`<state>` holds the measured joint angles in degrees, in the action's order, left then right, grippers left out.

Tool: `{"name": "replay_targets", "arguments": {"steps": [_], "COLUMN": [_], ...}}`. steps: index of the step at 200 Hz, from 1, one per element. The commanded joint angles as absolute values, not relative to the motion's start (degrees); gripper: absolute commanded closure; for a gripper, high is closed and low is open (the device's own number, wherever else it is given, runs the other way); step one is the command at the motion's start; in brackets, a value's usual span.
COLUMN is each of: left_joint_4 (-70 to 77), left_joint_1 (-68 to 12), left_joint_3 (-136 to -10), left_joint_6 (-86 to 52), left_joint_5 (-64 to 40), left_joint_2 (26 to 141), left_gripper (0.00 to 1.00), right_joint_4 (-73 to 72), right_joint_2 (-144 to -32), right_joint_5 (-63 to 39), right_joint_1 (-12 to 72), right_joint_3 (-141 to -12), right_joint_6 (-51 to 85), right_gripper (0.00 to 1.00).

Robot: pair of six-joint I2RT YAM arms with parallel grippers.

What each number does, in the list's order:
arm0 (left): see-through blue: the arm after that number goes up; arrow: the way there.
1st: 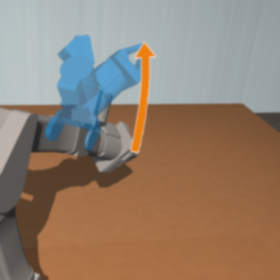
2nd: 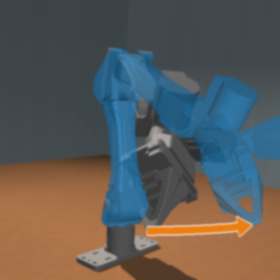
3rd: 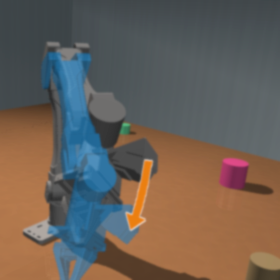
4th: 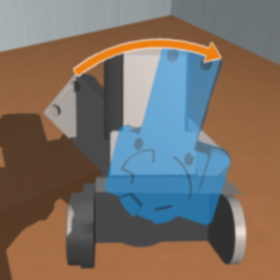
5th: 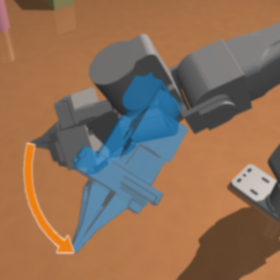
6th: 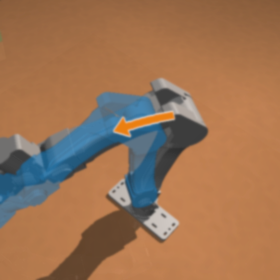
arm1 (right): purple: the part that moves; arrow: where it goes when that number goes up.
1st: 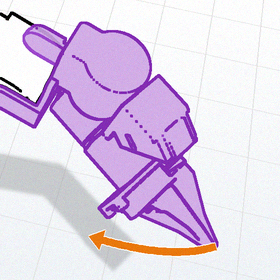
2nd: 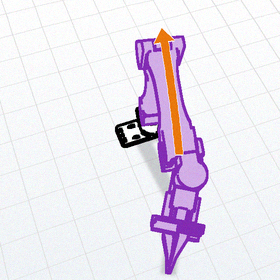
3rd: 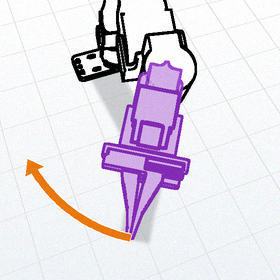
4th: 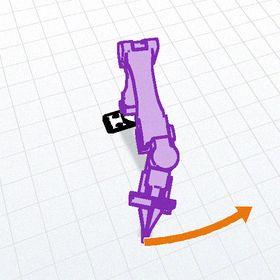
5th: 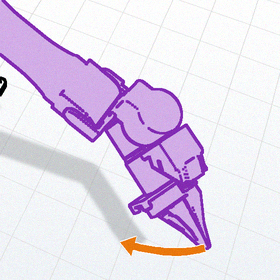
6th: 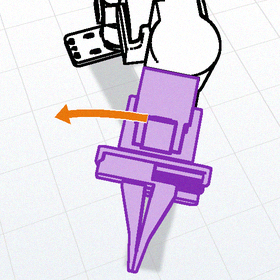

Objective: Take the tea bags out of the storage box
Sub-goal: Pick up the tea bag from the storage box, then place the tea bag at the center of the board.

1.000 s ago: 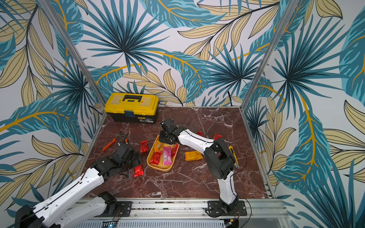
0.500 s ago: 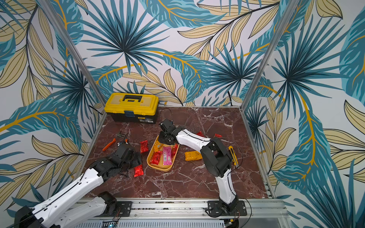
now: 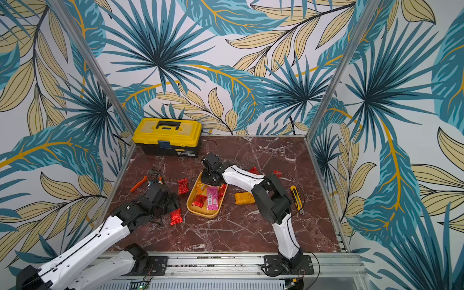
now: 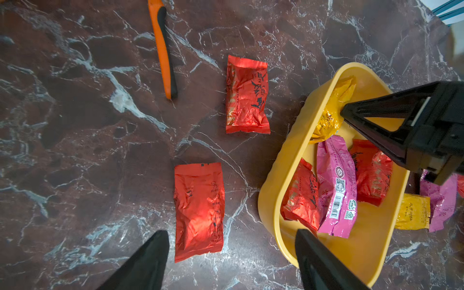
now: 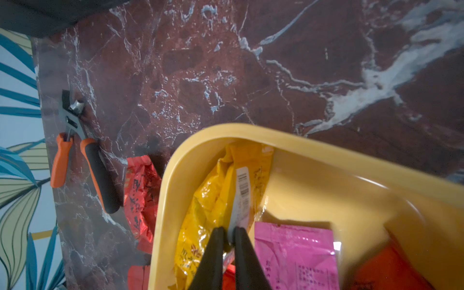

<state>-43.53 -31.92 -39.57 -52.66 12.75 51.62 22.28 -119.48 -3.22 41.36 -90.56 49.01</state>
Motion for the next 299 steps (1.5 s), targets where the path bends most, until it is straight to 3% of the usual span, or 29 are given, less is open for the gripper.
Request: {"name": "replay_targets", "arguments": {"steps": [1,22,185,242,299], "left_joint_4": [-43.8,-43.7,-44.0,-41.2,-34.9], "left_joint_1": [-31.7,-31.7,-31.7,-36.0,-42.5], "left_joint_3": [-39.6,-39.6,-47.8,-55.0,-60.8], "left_joint_6": [-51.9,-51.7,-48.1,-46.6,-46.7], "left_joint_5": [13.6,13.6,10.0,7.9,5.6], "left_joint_2": [51.0,51.1,56.4,65.0,76.0], "left_gripper": [0.16,0.16,0.16,0.16,0.16], "right_joint_4": [22.4,22.3,26.5,29.2,36.4], "right_joint_2": [-120.4,-120.2,-102.9,-91.5,-83.8], "right_joint_5": [-2.8,-3.0,-1.2,-0.9,2.9], "right_joint_1": [41.6,41.6,40.5,32.3,16.4], "right_joint_3": [-90.6,-90.1,-86.6,-78.7,-71.2], "right_joint_6": [49.1,49.3,43.2,39.1,29.7], "right_gripper": [0.93,1.00,1.00,1.00,1.00]}}
